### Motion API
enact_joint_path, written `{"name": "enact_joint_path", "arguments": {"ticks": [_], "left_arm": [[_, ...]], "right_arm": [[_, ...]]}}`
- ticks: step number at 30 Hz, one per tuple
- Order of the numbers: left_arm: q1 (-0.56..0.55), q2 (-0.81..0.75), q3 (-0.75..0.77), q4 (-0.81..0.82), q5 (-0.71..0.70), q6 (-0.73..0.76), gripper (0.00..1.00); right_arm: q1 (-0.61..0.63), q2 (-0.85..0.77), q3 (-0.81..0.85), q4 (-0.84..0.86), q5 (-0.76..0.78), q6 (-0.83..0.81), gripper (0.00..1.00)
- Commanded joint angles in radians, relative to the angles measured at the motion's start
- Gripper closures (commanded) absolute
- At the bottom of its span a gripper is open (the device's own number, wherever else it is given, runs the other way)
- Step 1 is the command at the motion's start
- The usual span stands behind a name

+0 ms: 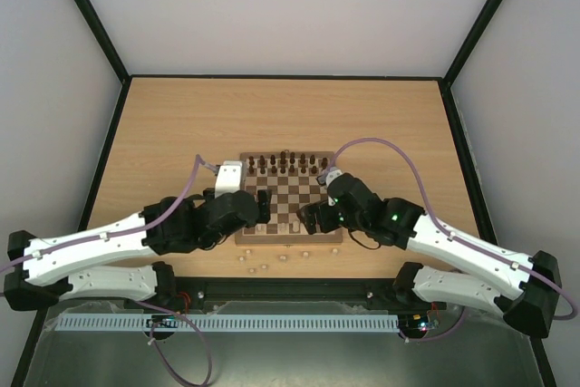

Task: Set up the chess pieces on the board
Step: Place the chess piece on the chessboard, then pick up the chess piece at the center of the board.

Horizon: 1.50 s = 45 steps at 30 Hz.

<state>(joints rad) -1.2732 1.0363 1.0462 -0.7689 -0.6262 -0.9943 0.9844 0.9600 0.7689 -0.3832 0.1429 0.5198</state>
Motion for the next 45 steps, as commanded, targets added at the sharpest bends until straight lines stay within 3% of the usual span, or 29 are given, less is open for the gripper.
{"name": "enact_joint_path", "arguments": {"ticks": [1, 4, 11, 15, 20, 26, 36, 45], "left_arm": [[0.01, -0.054, -0.035, -0.006, -0.028, 0.067, 0.01], [0.03, -0.081, -0.046, -0.006, -0.012, 0.1, 0.01], [0.127, -0.157, -0.129, 0.094, 0.078, 0.213, 0.01], [0.254, -0.15, -0.187, 0.164, 0.225, 0.298, 0.01], [0.395, -0.132, -0.257, 0.249, 0.392, 0.376, 0.01], [0.452, -0.105, -0.277, 0.307, 0.479, 0.412, 0.01], [0.475, -0.092, -0.278, 0.316, 0.5, 0.414, 0.01], [0.478, -0.079, -0.278, 0.316, 0.503, 0.414, 0.01]], "right_arm": [[-0.002, 0.006, 0.045, -0.052, -0.086, 0.027, 0.02], [-0.002, 0.003, 0.043, -0.087, -0.063, 0.08, 0.01], [-0.015, 0.03, 0.064, -0.135, 0.15, 0.202, 0.01], [-0.162, 0.061, 0.065, -0.13, 0.136, 0.178, 0.01], [-0.329, 0.131, 0.096, -0.15, 0.104, 0.129, 0.15], [-0.457, 0.247, 0.08, -0.142, 0.003, 0.068, 0.4], [-0.465, 0.376, 0.093, -0.155, -0.031, 0.021, 0.52], [-0.465, 0.436, 0.085, -0.157, -0.002, 0.027, 0.58]]}}
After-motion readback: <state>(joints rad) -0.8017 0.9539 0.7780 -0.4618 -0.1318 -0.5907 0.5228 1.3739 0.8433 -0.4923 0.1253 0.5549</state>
